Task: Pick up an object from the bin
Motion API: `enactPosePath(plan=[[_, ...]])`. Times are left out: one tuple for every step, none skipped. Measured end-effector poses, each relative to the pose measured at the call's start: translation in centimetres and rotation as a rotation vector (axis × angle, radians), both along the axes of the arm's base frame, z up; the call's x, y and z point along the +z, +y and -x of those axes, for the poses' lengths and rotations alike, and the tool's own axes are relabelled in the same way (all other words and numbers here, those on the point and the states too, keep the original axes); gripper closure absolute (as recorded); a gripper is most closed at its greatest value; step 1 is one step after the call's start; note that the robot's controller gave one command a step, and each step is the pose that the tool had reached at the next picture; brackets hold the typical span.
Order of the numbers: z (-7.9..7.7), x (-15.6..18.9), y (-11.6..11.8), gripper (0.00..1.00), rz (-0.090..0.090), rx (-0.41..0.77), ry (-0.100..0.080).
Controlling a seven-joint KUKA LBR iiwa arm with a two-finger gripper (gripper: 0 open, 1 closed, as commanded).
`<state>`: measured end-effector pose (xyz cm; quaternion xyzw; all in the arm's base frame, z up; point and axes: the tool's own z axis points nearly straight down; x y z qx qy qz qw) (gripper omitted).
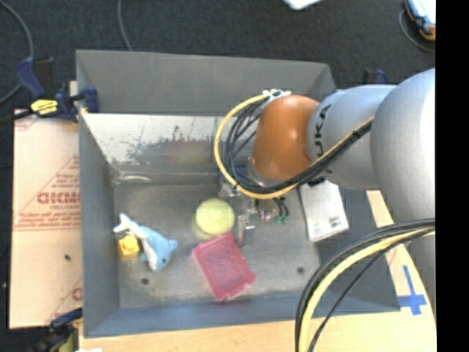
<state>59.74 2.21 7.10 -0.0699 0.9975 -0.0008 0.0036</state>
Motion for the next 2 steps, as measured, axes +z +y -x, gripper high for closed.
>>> enactPosePath(plan=[[-0.5, 0.0, 1.3, 0.0, -0.002, -0.049, -0.011], [-0.7, 0.0, 2.5, 0.0, -0.002, -0.061, -0.008]])
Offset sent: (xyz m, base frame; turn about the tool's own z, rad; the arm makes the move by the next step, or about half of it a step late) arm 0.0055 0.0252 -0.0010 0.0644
